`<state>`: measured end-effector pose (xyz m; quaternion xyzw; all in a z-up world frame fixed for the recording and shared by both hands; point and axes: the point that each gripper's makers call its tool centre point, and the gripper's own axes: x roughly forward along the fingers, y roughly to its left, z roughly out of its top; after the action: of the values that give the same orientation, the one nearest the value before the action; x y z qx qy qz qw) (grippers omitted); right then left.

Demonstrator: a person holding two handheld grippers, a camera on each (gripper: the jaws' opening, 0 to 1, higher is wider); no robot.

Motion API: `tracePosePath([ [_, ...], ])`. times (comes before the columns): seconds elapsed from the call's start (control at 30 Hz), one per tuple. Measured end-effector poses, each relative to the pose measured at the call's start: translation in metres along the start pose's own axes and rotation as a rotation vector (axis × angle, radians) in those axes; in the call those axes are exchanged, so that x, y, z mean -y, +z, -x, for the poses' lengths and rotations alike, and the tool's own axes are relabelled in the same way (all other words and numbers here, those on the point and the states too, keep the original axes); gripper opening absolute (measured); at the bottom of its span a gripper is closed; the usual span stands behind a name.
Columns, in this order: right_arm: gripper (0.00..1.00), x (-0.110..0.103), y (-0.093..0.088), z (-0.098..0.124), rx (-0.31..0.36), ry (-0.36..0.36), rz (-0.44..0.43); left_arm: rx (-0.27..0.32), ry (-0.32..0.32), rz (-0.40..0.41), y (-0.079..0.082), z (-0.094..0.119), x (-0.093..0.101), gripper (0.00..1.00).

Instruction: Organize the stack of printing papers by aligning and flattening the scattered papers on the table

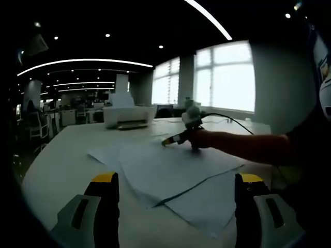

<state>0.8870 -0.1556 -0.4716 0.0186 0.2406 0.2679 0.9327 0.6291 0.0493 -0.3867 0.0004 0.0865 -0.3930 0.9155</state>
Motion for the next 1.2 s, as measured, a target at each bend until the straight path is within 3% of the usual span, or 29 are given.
tracePosePath([
  [0.33, 0.0, -0.013, 0.014, 0.01, 0.036, 0.042, -0.047, 0.006, 0.002, -0.005, 0.004, 0.001, -0.001, 0.95],
  [0.63, 0.0, -0.027, 0.033, 0.026, 0.056, 0.066, 0.029, 0.013, 0.003, -0.009, 0.009, 0.003, 0.0, 0.95],
  [0.93, 0.0, -0.047, 0.065, 0.057, 0.145, 0.109, 0.051, 0.02, -0.001, -0.012, 0.012, 0.002, 0.003, 0.95],
  [1.2, 0.0, -0.076, 0.081, 0.076, 0.205, 0.143, 0.086, 0.028, 0.0, -0.01, 0.012, 0.002, 0.004, 0.95],
])
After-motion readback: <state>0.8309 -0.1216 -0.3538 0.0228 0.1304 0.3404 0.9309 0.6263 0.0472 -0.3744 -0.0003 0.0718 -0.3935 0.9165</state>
